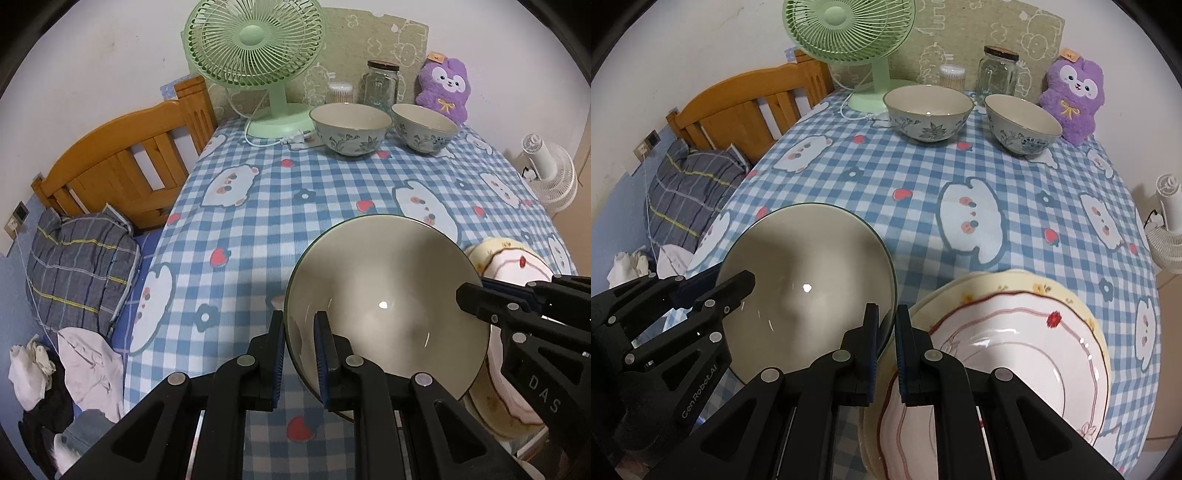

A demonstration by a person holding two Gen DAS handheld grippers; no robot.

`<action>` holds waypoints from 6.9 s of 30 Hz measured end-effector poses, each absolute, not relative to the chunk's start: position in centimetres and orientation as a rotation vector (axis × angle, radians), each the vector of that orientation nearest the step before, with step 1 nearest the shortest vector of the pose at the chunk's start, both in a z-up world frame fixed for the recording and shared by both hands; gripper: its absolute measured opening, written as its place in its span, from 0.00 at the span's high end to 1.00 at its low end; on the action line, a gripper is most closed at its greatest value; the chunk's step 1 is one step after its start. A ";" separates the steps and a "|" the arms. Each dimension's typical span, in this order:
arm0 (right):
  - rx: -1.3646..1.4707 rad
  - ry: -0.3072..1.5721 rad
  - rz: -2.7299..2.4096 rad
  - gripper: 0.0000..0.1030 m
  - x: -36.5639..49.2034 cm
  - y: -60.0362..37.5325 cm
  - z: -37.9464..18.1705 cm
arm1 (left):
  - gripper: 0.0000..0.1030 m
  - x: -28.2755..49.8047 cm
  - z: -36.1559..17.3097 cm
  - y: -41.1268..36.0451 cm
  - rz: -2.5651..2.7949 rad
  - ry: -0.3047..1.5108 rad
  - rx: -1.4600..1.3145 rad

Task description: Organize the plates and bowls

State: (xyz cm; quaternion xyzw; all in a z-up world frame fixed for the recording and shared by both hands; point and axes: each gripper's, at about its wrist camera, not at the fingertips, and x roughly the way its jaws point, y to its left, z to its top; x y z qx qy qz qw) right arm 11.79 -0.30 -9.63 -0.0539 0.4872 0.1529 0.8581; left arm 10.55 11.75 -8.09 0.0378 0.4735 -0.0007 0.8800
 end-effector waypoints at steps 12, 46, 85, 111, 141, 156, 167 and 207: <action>-0.124 1.040 0.332 0.89 10.2 -0.2 -10.2 | 0.88 8.6 -8.4 11.8 -0.019 0.997 0.088; -0.052 1.046 0.321 0.36 11.2 -1.5 -9.5 | 0.45 9.8 -8.1 11.7 -0.006 0.964 0.079; -0.062 0.887 0.292 0.36 13.4 -5.6 -0.8 | 0.27 13.2 0.2 8.6 -0.033 0.828 0.094; -0.047 0.790 0.257 0.35 18.8 -7.6 3.1 | 0.27 18.7 3.9 6.4 -0.021 0.740 0.115; 0.019 0.826 0.223 0.35 29.1 -5.0 2.0 | 0.32 28.5 2.4 7.1 0.029 0.770 0.141; 0.060 0.902 0.185 0.36 34.8 -4.3 -2.1 | 0.33 33.9 -1.1 7.5 0.041 0.851 0.126; 0.089 0.951 0.149 0.54 37.0 -3.7 -5.6 | 0.44 36.0 -4.7 8.8 0.066 0.901 0.090; 0.003 1.001 0.123 0.84 40.1 -2.0 -10.2 | 0.91 38.7 -8.4 8.0 0.052 0.971 0.144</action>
